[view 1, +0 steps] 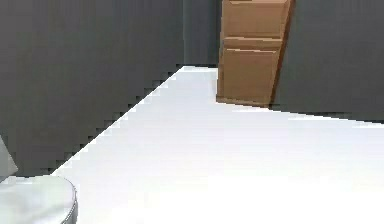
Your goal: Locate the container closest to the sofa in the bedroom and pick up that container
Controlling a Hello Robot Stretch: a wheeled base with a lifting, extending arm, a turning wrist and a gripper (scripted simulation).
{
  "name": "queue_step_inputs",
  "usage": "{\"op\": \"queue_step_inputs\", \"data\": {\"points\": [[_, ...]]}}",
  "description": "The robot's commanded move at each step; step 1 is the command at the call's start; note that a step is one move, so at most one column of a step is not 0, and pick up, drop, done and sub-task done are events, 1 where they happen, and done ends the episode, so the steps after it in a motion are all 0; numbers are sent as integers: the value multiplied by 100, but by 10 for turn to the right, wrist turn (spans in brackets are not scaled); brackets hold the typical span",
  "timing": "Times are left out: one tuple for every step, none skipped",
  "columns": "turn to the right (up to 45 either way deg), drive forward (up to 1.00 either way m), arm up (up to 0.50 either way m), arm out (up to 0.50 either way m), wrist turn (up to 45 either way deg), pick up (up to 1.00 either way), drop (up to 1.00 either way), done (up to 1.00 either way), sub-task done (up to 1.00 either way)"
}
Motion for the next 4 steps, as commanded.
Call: {"op": "queue_step_inputs", "data": {"points": [[0,90,0,0,0,0,0,0,0],[-60,0,0,0,0,0,0,0,0],[0,100,0,0,0,0,0,0,0],[0,100,0,0,0,0,0,0,0]]}}
